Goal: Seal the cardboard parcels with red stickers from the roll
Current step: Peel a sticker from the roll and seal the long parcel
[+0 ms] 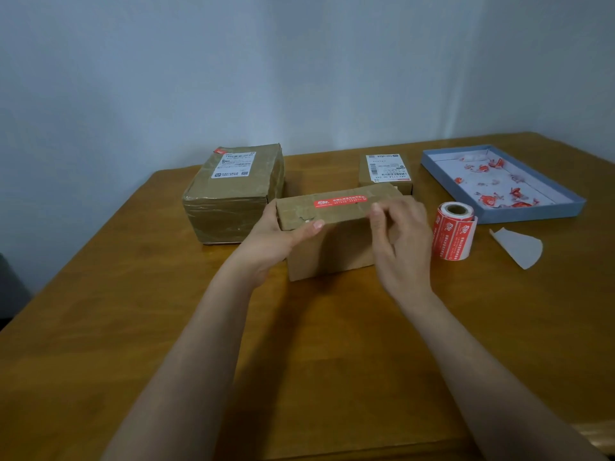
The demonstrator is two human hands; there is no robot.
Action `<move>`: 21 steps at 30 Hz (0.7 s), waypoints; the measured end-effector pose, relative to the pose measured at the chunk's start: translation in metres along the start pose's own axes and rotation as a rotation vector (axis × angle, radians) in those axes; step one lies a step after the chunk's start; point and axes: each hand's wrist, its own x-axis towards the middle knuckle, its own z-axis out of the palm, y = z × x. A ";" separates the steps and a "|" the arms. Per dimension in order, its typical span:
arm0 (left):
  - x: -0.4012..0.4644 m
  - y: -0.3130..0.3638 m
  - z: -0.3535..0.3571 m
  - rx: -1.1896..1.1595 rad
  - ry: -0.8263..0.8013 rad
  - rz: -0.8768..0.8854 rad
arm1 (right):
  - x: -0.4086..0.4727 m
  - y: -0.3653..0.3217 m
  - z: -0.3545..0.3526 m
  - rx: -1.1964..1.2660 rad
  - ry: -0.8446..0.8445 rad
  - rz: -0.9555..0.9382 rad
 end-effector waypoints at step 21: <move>-0.011 0.003 0.013 0.390 0.046 0.246 | 0.013 0.009 -0.018 -0.253 -0.309 0.044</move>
